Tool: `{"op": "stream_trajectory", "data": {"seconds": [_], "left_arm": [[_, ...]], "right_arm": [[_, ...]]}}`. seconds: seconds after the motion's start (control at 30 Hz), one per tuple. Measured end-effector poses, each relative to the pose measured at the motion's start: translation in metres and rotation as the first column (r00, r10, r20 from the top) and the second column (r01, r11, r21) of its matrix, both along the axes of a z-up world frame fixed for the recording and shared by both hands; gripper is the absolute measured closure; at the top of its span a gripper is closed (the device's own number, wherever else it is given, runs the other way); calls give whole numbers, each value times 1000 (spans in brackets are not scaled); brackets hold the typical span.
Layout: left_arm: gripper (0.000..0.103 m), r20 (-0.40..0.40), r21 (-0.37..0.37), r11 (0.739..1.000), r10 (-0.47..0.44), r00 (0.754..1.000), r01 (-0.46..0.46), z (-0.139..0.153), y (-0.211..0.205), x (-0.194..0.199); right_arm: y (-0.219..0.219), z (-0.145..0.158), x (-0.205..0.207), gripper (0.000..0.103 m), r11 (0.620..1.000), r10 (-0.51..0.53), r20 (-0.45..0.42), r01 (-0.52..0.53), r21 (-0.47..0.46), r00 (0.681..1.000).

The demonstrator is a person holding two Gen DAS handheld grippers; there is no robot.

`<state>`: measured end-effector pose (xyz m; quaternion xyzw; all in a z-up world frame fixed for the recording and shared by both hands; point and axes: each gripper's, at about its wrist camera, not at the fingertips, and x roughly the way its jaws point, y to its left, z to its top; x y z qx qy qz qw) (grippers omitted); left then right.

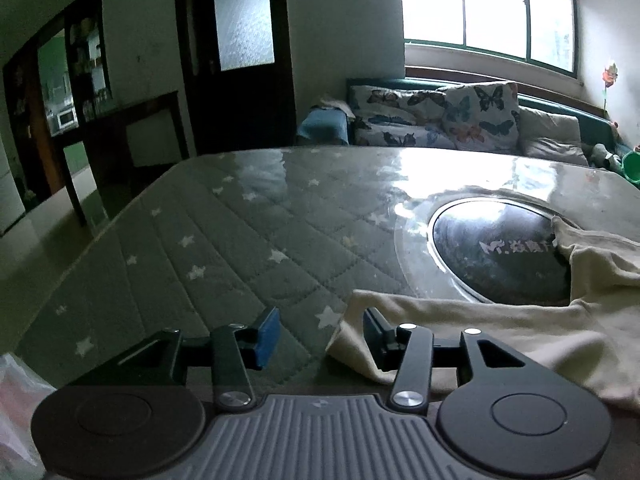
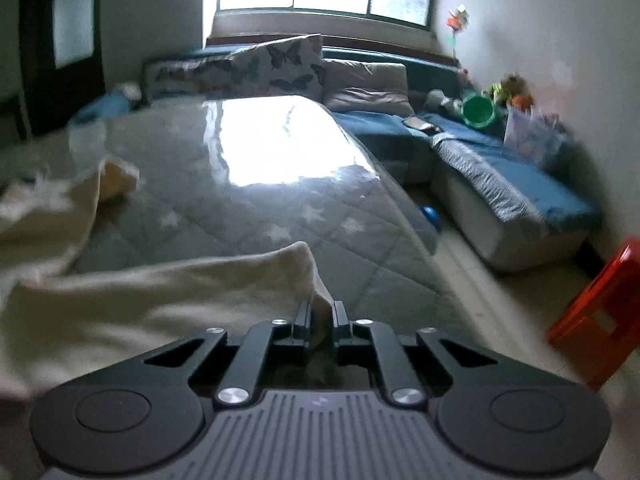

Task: Fold clothes

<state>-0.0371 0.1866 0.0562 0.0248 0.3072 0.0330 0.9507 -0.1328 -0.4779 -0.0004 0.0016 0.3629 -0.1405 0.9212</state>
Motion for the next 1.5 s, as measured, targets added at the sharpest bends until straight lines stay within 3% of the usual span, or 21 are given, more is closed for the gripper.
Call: {"op": "stream_trajectory", "data": {"seconds": [0.13,0.23,0.33,0.47,0.63,0.73,0.9,1.13,1.3,1.5], "left_arm": [[47,11,7,1000,12,1000,-12,5,1,4],[47,27,3,1000,-10,1000,10,11,-6,6],[47,48,-1,999,-49,998,50,20,-18,8],[47,76,-3,995,-102,992,102,31,-34,9],[47,83,40,993,-111,990,108,42,-40,17],[48,43,19,992,-129,991,129,43,-48,32],[49,6,-14,966,-260,966,260,34,-100,67],[48,-79,-4,928,-371,925,372,12,-181,129],[47,-134,0,918,-393,910,397,-8,-214,167],[47,-208,-19,911,-406,890,411,-34,-235,196]], "right_arm": [[5,2,-3,78,997,-10,-37,7,-71,999],[9,15,-3,78,999,1,29,0,-40,1000],[26,21,8,77,996,87,56,-89,21,995],[52,16,24,76,980,194,31,-195,36,980],[61,4,31,73,973,231,-33,-231,23,972],[58,11,34,72,974,225,-29,-224,34,974],[58,38,55,72,955,259,32,-261,137,965],[53,54,123,72,889,287,65,-291,352,956],[41,51,167,72,842,242,64,-242,481,968],[23,27,213,67,749,177,5,-138,648,984]]}}
